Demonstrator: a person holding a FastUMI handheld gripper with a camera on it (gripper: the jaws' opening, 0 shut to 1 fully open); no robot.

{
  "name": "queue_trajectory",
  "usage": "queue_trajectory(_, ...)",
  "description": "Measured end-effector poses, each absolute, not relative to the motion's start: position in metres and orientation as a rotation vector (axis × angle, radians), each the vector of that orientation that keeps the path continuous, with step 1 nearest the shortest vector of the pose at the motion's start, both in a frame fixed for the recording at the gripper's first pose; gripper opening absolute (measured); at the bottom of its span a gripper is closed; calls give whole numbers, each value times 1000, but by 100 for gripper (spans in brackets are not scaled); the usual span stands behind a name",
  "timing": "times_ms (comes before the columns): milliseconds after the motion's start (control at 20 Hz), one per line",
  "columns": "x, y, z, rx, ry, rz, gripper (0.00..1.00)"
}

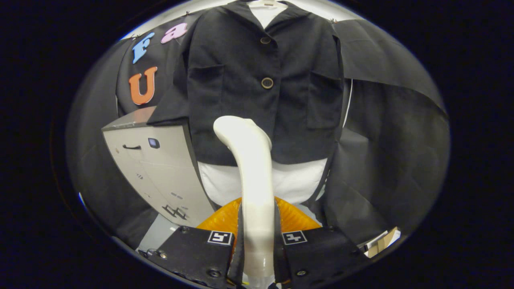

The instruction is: Iron the clothes twice with a garment steamer, once on the left side and once on the right side.

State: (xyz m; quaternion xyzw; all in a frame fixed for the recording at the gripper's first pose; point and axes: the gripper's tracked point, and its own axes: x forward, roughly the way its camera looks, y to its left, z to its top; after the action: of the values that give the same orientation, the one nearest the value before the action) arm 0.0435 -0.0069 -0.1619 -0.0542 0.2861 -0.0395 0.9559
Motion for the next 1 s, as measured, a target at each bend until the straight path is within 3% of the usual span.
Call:
queue_trajectory(250,23,-12,-196,-85,664,-108,32)
queue_trajectory(450,15,-18,-180,-51,653,-128,32)
queue_trajectory(1000,62,-71,44,68,204,-141,32)
